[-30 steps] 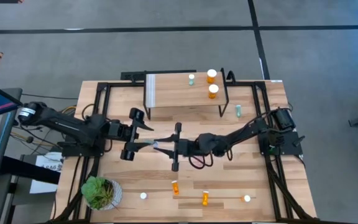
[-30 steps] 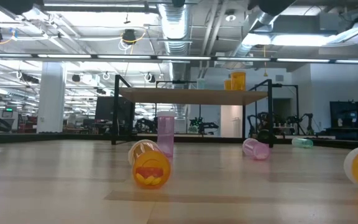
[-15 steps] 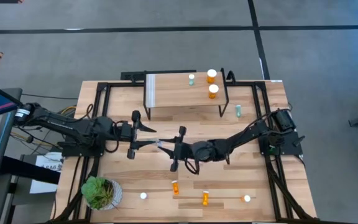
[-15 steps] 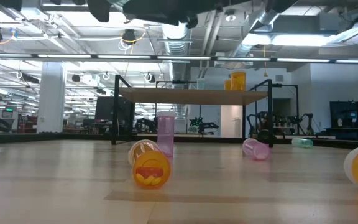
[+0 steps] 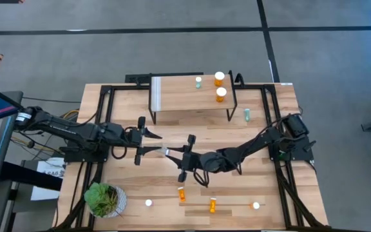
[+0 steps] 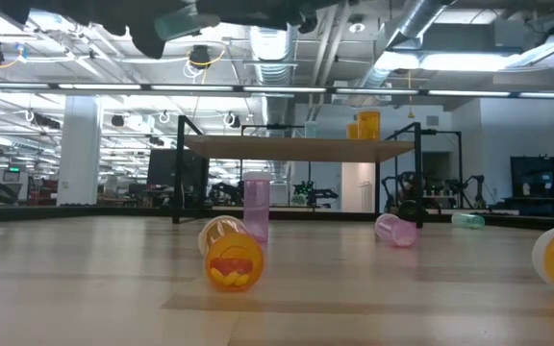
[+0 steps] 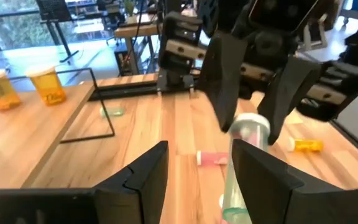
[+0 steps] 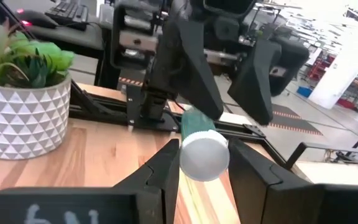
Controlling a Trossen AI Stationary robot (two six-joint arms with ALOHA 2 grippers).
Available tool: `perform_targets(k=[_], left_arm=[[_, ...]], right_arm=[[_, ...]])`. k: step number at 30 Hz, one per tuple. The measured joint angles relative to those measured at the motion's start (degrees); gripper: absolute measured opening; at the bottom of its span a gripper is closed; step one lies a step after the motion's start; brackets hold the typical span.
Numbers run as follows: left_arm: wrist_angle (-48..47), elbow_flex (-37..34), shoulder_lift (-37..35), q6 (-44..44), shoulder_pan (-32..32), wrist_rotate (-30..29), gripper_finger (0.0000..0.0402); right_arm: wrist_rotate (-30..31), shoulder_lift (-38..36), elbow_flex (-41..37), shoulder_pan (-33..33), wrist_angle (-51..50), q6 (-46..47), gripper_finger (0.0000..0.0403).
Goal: Pick and place medicine bottles onto shelf by color
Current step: Put the left small blue pill bottle on the shelf aligned with the other small blue pill bottle
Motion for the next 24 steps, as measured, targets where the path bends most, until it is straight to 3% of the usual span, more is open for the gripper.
perform_targets(k=[12,21,24], left_arm=[[0.30,0.00,1.44,-0.11,0.03,-0.64,0.0168],[8.11,-0.02,7.99,1.82,0.05,-0.84,0.0168],[7.80,-0.02,8.36,2.77,0.05,-4.25,0.0168]], right_arm=[[-0.45,-1.98,0.04,-0.12,0.96,-0.05,0.0131],[-0.87,-4.06,0.35,-0.74,0.98,-2.10,0.0130],[0.83,-5.34,0.30,-0.78,0.20,-5.11,0.0129]])
